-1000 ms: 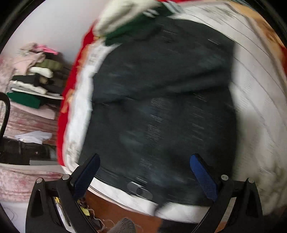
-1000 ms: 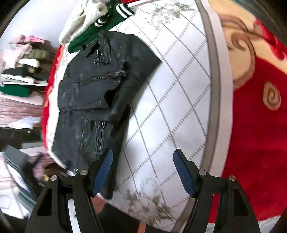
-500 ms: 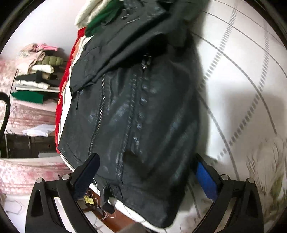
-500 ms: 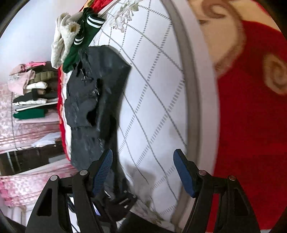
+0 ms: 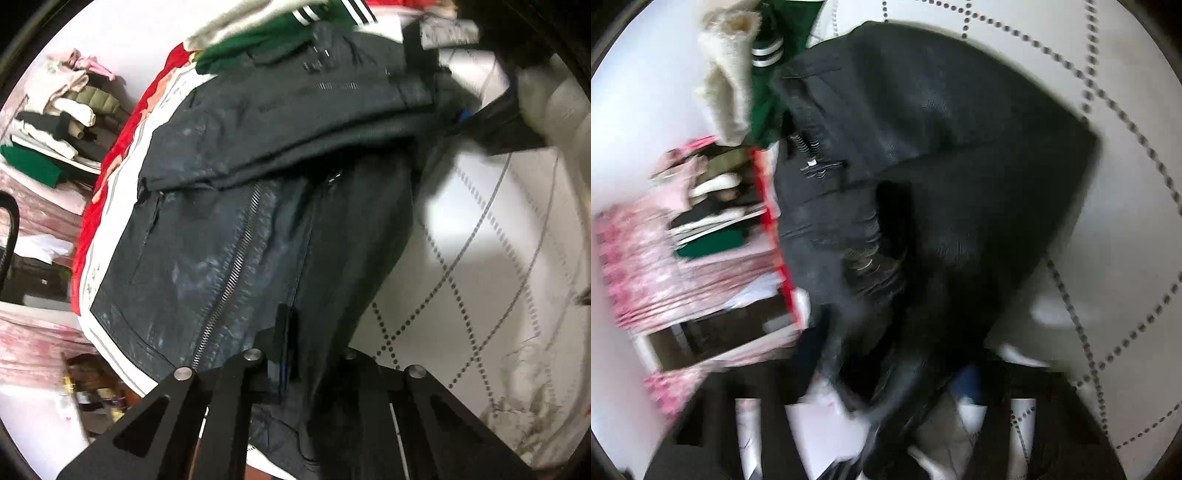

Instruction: Fold large clothes

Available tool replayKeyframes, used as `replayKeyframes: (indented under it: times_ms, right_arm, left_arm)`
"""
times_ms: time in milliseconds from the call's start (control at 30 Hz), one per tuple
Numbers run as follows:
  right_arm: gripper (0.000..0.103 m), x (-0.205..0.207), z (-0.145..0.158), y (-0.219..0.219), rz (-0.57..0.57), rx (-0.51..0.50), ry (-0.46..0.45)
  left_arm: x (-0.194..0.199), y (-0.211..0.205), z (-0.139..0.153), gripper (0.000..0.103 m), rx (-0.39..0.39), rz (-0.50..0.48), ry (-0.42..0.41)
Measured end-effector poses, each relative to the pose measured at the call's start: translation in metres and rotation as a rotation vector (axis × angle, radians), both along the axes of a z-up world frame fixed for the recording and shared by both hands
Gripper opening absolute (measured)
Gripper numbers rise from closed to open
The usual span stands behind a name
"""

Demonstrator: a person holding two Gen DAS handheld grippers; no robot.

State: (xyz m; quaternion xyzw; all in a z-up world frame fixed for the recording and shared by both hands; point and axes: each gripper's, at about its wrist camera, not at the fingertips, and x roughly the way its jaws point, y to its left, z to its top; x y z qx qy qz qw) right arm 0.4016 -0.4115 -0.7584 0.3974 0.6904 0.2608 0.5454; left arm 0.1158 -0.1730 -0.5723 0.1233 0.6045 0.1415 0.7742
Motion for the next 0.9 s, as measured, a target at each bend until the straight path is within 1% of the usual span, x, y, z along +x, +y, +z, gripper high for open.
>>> replayKeyframes:
  times_ms: [33, 100, 167, 233, 267, 333, 400, 433, 467, 533, 567, 633, 700, 733, 767, 833, 867, 900]
  right_arm:
    - [0.030, 0.001, 0.005, 0.007, 0.000, -0.041, -0.008]
    - [0.024, 0.001, 0.021, 0.016, -0.012, -0.081, -0.030]
    - [0.021, 0.001, 0.047, 0.025, -0.021, -0.106, -0.054]
    - [0.019, 0.003, 0.077, 0.038, -0.020, -0.127, -0.088]
    - [0.019, 0.004, 0.101, 0.052, -0.011, -0.149, -0.122]
    - [0.018, 0.008, 0.133, 0.077, 0.012, -0.186, -0.171]
    - [0.018, 0.013, 0.164, 0.115, 0.042, -0.237, -0.218]
    - [0.018, 0.015, 0.174, 0.131, 0.053, -0.253, -0.231]
    - [0.018, 0.018, 0.187, 0.158, 0.076, -0.282, -0.251]
    - [0.018, 0.022, 0.199, 0.196, 0.114, -0.320, -0.274]
    - [0.018, 0.024, 0.203, 0.220, 0.141, -0.347, -0.288]
    - [0.018, 0.028, 0.203, 0.266, 0.184, -0.394, -0.291]
    - [0.018, 0.032, 0.194, 0.316, 0.225, -0.440, -0.285]
    - [0.018, 0.032, 0.188, 0.334, 0.238, -0.455, -0.279]
    - [0.018, 0.033, 0.179, 0.356, 0.261, -0.480, -0.274]
    - [0.021, 0.037, 0.160, 0.392, 0.283, -0.523, -0.266]
    - [0.025, 0.041, 0.145, 0.413, 0.304, -0.540, -0.250]
    - [0.031, 0.044, 0.134, 0.422, 0.304, -0.543, -0.233]
  left_arm:
    - [0.001, 0.004, 0.005, 0.006, -0.015, -0.003, -0.009]
    - [0.002, 0.017, 0.019, 0.006, -0.060, 0.004, -0.025]
    - [0.004, 0.028, 0.034, 0.006, -0.092, 0.010, -0.043]
    - [0.006, 0.050, 0.053, 0.006, -0.154, 0.031, -0.059]
    - [0.007, 0.060, 0.061, 0.006, -0.176, 0.038, -0.069]
    - [0.009, 0.084, 0.078, 0.006, -0.232, 0.057, -0.083]
    - [0.010, 0.108, 0.088, 0.006, -0.287, 0.083, -0.090]
    - [0.011, 0.124, 0.092, 0.006, -0.318, 0.098, -0.088]
    - [0.013, 0.138, 0.094, 0.006, -0.344, 0.113, -0.084]
    - [0.016, 0.173, 0.094, 0.007, -0.398, 0.149, -0.075]
    - [0.018, 0.186, 0.092, 0.011, -0.417, 0.164, -0.066]
    - [0.021, 0.227, 0.082, 0.013, -0.478, 0.223, -0.050]
    - [0.023, 0.262, 0.070, 0.016, -0.522, 0.264, -0.030]
    - [0.024, 0.283, 0.060, 0.018, -0.541, 0.291, -0.016]
    - [0.024, 0.300, 0.053, 0.023, -0.568, 0.315, -0.009]
    - [0.023, 0.338, 0.038, 0.029, -0.623, 0.380, 0.005]
    - [0.020, 0.353, 0.034, 0.033, -0.646, 0.411, 0.000]
    - [0.017, 0.368, 0.031, 0.033, -0.660, 0.442, -0.012]
